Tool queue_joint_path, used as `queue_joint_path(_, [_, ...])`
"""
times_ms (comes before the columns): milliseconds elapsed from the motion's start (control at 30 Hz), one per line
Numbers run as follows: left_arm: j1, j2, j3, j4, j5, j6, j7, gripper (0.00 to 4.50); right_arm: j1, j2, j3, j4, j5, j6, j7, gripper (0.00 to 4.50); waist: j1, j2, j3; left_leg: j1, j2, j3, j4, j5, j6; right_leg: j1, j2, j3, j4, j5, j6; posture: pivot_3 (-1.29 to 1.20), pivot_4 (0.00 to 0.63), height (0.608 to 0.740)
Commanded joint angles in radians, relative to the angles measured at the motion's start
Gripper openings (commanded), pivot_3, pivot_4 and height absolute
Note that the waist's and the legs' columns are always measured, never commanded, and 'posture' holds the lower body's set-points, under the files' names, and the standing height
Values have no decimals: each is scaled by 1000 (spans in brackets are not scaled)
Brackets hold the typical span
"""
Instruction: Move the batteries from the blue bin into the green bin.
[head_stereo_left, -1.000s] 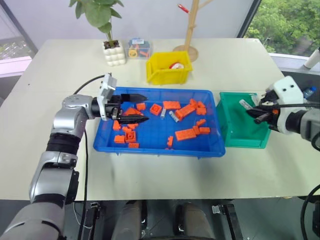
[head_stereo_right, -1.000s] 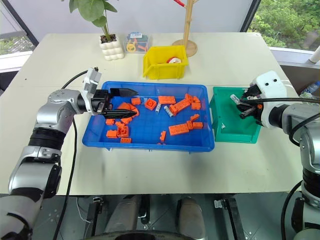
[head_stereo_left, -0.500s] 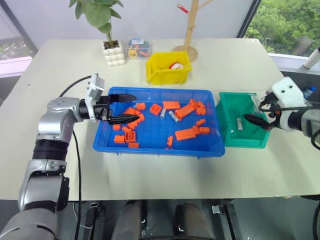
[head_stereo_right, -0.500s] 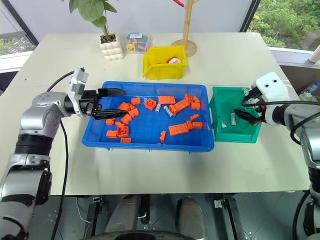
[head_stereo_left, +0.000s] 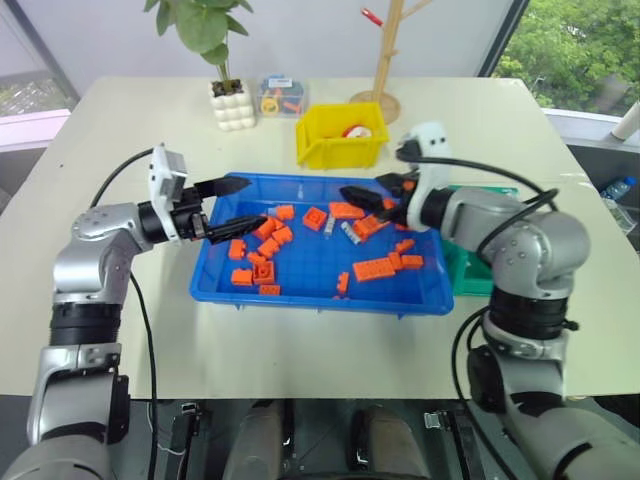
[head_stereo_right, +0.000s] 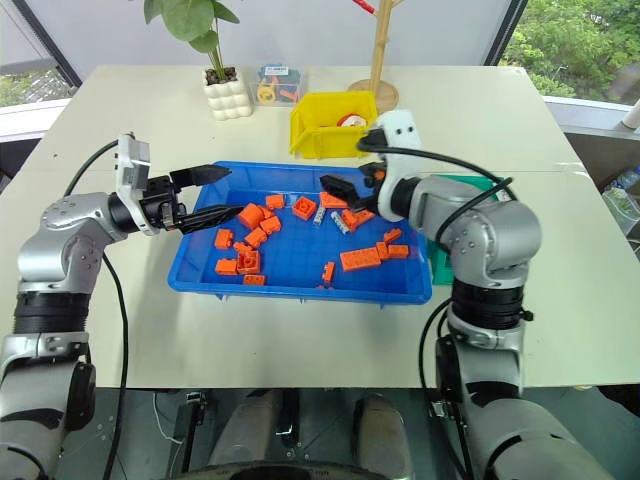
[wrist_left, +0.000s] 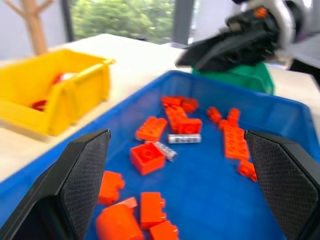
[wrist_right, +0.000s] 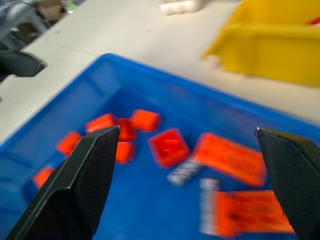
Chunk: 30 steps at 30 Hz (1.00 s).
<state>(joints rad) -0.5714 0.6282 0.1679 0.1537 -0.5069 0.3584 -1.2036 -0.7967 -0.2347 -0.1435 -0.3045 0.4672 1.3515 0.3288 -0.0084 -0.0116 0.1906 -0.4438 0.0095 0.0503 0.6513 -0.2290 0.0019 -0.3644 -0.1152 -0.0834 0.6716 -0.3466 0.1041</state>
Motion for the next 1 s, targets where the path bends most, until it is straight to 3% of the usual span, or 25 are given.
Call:
queue_joint_path(33, [32, 17, 54, -98, -36, 17, 61, 4500, -7, 37, 30, -53, 19, 14, -27, 4437, -5, 0, 0, 0, 0, 0, 0, 0, 0, 0, 0, 0, 0, 0, 0, 0, 150, 739])
queue_joint_path(333, [111, 8, 96, -243, -62, 29, 189, 4500, 20, 65, 147, 55, -18, -54, -41, 4437, -6, 0, 0, 1, 0, 1, 0, 0, 0, -2, 0, 1, 4, 0, 0, 0, 150, 739])
queue_joint_path(533, [173, 2, 112, -313, -95, 43, 250, 4500, 36, 27, 212, 157, -59, -133, -9, 4437, -9, 0, 0, 1, 0, 1, 0, 0, 0, -3, 0, 2, 6, 0, 0, 0, 150, 739])
queue_joint_path(1000, [227, -2, 117, -355, -127, 38, 319, 4500, -16, 50, 275, 346, -132, -280, 33, 4437, -9, 0, 0, 1, 0, 2, 0, 0, 0, -5, 0, 2, 9, 0, 0, 0, 150, 739])
